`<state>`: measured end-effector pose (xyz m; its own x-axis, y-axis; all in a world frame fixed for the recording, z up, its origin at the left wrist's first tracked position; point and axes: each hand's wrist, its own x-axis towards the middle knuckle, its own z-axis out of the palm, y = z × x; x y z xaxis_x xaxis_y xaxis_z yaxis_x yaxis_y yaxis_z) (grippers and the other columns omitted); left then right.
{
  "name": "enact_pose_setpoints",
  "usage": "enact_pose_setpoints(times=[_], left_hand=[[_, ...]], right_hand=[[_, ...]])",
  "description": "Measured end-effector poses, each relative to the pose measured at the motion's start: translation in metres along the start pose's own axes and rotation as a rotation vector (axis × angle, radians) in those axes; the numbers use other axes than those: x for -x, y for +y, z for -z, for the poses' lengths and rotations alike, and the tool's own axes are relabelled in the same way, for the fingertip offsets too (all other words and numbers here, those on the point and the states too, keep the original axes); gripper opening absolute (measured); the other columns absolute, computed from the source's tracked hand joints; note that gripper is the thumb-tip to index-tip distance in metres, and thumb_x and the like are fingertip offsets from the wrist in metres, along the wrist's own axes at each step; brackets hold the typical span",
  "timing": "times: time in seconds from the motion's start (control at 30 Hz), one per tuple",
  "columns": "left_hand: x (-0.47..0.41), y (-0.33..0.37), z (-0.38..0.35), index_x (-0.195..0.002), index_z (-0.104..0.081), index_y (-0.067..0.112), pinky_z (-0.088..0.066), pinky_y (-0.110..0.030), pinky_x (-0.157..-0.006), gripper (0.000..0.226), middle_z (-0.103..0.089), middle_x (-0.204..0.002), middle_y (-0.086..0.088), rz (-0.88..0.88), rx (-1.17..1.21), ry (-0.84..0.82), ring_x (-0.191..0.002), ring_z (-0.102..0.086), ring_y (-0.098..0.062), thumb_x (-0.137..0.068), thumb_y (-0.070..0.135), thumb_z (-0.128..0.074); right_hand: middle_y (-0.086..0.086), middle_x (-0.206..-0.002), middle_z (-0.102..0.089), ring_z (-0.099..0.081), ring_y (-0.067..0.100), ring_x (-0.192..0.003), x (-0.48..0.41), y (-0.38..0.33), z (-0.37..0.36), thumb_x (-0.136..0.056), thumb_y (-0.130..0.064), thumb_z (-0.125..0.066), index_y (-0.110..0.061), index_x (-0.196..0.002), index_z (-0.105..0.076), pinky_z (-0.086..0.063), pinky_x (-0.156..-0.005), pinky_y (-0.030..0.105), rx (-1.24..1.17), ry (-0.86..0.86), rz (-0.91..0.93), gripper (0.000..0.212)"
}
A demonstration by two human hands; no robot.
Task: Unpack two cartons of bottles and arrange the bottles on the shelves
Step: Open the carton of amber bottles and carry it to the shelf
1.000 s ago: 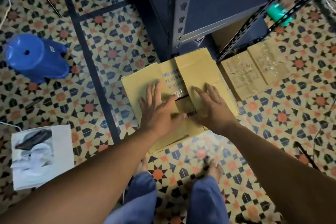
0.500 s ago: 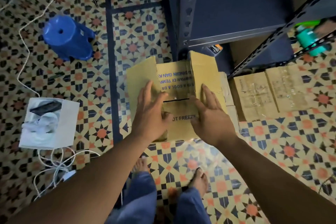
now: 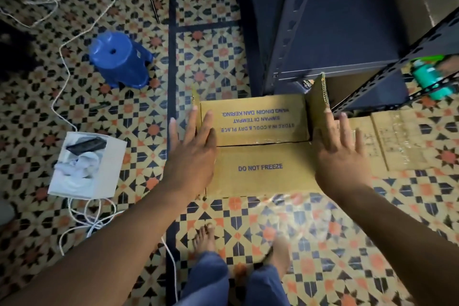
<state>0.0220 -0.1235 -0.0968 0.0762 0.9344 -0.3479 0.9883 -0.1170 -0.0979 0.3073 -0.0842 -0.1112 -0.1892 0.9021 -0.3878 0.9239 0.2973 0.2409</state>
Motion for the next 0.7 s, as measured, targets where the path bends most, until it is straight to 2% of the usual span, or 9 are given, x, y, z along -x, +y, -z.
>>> enact_pose_setpoints(times=[0.03,0.1,0.17,0.23,0.3,0.37,0.43,0.53,0.7], left_hand=[[0.000,0.000,0.003,-0.155,-0.028,0.008,0.011,-0.073,-0.113,0.058,0.020,-0.165,-0.014,0.006,-0.098,-0.048,-0.145,0.033,-0.040,-0.098,0.009,-0.040],[-0.002,0.001,0.007,-0.155,-0.025,0.007,0.019,-0.073,-0.109,0.053,0.011,-0.165,-0.022,0.028,-0.228,-0.171,-0.148,0.026,-0.043,-0.103,0.012,-0.030],[-0.003,0.001,0.002,-0.159,-0.016,0.011,0.016,-0.069,-0.113,0.056,-0.002,-0.164,-0.028,0.039,-0.257,-0.267,-0.152,0.008,-0.044,-0.105,0.022,-0.028],[-0.008,-0.002,-0.010,-0.160,-0.002,0.021,0.010,-0.064,-0.118,0.067,-0.004,-0.165,-0.026,0.068,-0.193,-0.339,-0.152,-0.004,-0.045,-0.104,0.032,-0.035],[-0.014,-0.002,-0.024,-0.157,0.016,0.031,0.001,-0.063,-0.120,0.085,-0.001,-0.167,-0.020,0.107,-0.073,-0.374,-0.151,-0.007,-0.048,-0.100,0.049,-0.044],[-0.021,0.000,-0.037,-0.152,0.028,0.039,-0.014,-0.064,-0.119,0.095,0.001,-0.167,-0.015,0.135,0.071,-0.350,-0.149,-0.007,-0.051,-0.097,0.060,-0.047],[-0.026,0.003,-0.048,-0.147,0.033,0.044,-0.031,-0.062,-0.114,0.098,0.004,-0.168,-0.012,0.148,0.177,-0.316,-0.149,-0.008,-0.052,-0.096,0.063,-0.047],[-0.034,0.004,-0.067,-0.145,0.035,0.046,-0.045,-0.059,-0.105,0.098,0.013,-0.167,-0.009,0.157,0.294,-0.289,-0.150,-0.007,-0.051,-0.095,0.064,-0.048],[-0.050,0.001,-0.101,-0.152,0.029,0.038,-0.041,-0.053,-0.109,0.099,0.039,-0.159,0.000,0.137,0.473,-0.175,-0.153,-0.003,-0.039,-0.094,0.064,-0.048]], right_hand=[[0.022,-0.160,0.037,0.035,0.045,-0.146,-0.001,0.000,0.000,-0.099,-0.016,-0.035,-0.013,-0.163,-0.010,0.011,-0.120,0.064,0.086,-0.013,-0.013,0.068],[0.030,-0.159,0.032,0.044,0.051,-0.137,-0.004,0.000,0.003,-0.102,-0.024,-0.032,-0.012,-0.162,-0.012,0.026,-0.108,0.069,0.203,-0.052,-0.036,0.065],[0.034,-0.159,0.027,0.042,0.055,-0.136,-0.007,0.001,0.002,-0.103,-0.030,-0.031,-0.010,-0.162,-0.009,0.030,-0.104,0.070,0.286,-0.110,-0.038,0.066],[0.035,-0.161,0.020,0.036,0.057,-0.140,-0.011,0.005,-0.003,-0.104,-0.033,-0.032,-0.009,-0.162,-0.001,0.028,-0.108,0.070,0.301,-0.168,-0.026,0.070],[0.033,-0.163,0.016,0.025,0.055,-0.146,-0.017,0.012,-0.012,-0.104,-0.036,-0.035,-0.013,-0.160,0.013,0.020,-0.115,0.068,0.188,-0.208,-0.028,0.077],[0.028,-0.164,0.017,0.014,0.049,-0.152,-0.024,0.018,-0.023,-0.104,-0.051,-0.039,-0.024,-0.151,0.034,0.003,-0.124,0.062,-0.016,-0.234,-0.038,0.091],[0.021,-0.167,0.015,0.005,0.043,-0.155,-0.029,0.020,-0.035,-0.099,-0.065,-0.043,-0.033,-0.141,0.046,-0.017,-0.125,0.056,-0.201,-0.238,-0.024,0.104],[0.009,-0.171,0.010,-0.010,0.034,-0.157,-0.035,0.014,-0.055,-0.094,-0.068,-0.050,-0.040,-0.145,0.043,-0.039,-0.115,0.053,-0.388,-0.209,0.010,0.110],[0.006,-0.170,0.016,-0.030,0.036,-0.151,-0.052,0.003,-0.080,-0.095,-0.069,-0.046,-0.042,-0.151,0.032,-0.042,-0.111,0.050,-0.571,-0.215,-0.032,0.099]])
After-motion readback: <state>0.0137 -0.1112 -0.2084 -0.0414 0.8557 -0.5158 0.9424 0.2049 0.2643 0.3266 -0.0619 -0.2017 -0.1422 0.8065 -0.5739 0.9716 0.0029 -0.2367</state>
